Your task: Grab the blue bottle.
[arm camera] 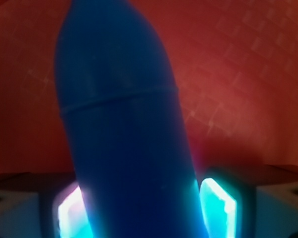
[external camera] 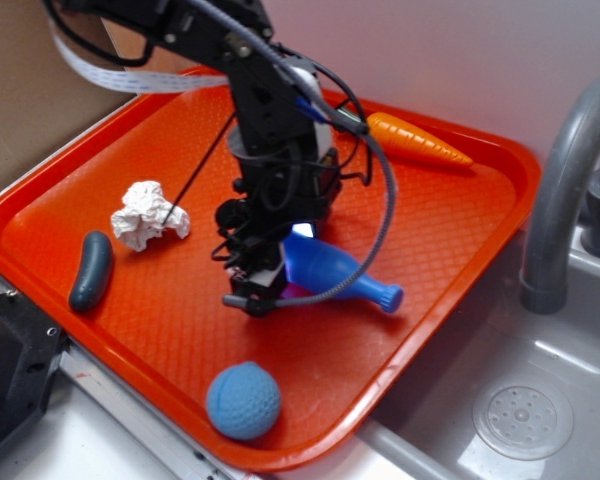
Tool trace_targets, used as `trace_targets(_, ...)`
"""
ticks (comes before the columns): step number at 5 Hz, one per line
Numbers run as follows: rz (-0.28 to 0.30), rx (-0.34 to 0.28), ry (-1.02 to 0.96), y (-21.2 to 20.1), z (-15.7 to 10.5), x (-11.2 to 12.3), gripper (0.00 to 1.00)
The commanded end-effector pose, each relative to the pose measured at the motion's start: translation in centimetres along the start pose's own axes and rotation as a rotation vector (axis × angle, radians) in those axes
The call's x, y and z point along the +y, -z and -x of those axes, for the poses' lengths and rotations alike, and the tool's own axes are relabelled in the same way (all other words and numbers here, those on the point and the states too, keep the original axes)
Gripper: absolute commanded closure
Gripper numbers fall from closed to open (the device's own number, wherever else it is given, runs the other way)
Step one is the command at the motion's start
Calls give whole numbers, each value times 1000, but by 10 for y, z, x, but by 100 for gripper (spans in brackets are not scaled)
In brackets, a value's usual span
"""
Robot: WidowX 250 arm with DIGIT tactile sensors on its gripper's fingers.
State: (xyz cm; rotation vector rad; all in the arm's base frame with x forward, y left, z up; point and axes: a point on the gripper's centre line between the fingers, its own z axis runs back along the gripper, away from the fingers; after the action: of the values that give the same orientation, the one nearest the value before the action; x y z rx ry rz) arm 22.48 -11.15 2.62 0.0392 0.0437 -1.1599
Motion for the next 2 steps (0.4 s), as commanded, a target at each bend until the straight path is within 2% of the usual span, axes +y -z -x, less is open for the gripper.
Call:
trace_targets(1, -103, -84, -476, -94, 31, 13, 100)
trace_targets(2, -176, -75, -727, -132, 49, 16, 100)
